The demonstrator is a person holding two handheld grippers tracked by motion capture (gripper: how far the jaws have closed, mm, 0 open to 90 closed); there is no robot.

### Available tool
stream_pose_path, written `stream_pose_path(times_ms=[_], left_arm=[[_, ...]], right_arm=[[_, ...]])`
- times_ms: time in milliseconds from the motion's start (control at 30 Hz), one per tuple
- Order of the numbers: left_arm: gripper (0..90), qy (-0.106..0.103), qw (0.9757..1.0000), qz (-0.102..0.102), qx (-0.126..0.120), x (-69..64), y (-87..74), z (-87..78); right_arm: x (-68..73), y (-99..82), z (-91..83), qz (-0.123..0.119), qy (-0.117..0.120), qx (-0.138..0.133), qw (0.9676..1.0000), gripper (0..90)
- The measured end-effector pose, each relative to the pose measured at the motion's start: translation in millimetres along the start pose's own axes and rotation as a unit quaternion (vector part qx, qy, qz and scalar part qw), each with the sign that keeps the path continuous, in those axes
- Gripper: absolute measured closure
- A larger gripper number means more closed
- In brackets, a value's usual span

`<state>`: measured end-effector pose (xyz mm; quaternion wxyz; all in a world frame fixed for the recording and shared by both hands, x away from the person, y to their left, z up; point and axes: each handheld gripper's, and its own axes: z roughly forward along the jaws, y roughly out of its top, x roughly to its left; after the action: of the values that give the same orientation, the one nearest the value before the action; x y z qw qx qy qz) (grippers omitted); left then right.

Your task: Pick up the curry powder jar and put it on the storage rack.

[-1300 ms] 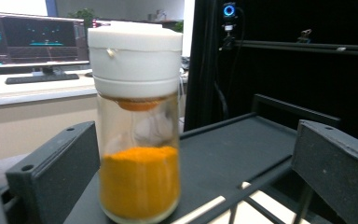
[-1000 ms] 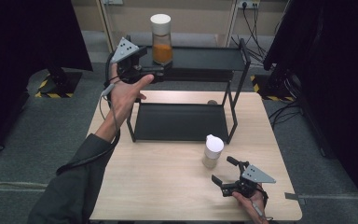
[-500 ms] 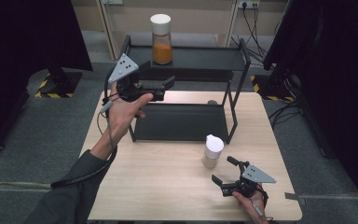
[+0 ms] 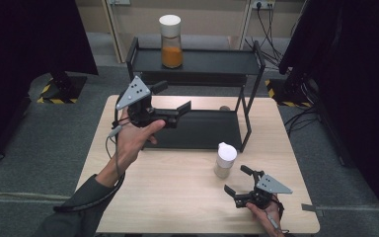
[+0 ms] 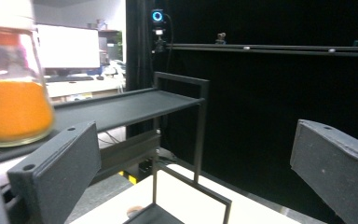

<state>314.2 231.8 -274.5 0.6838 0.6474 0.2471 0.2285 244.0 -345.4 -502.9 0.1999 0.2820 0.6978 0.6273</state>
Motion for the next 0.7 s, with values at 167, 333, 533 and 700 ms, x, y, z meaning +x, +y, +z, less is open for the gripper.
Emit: stream_pose_path(times_ms=[167,333,533,700], left_arm=[[1.0,-0.013,0.9999,-0.002,0.002,-6.4,-10.1,-5.1],[1.0,-0.018,0.9998,-0.008,0.006,-8.9,-23.2,-9.9],[1.0,-0.02,0.9997,-0.007,0.013,-11.1,-37.7,-14.2],[1.0,-0.024,0.9996,-0.001,0.012,-13.6,-53.5,-18.6]], right_arm=[[-0.1,0.0,0.0,0.0,0.0,0.0,1.0,0.9],[0.0,0.0,0.0,0.0,0.0,0.0,1.0,0.9],[0.1,-0.1,0.3,0.0,0.0,0.0,1.0,0.9],[0.1,-0.1,0.2,0.0,-0.001,0.0,1.0,0.9]])
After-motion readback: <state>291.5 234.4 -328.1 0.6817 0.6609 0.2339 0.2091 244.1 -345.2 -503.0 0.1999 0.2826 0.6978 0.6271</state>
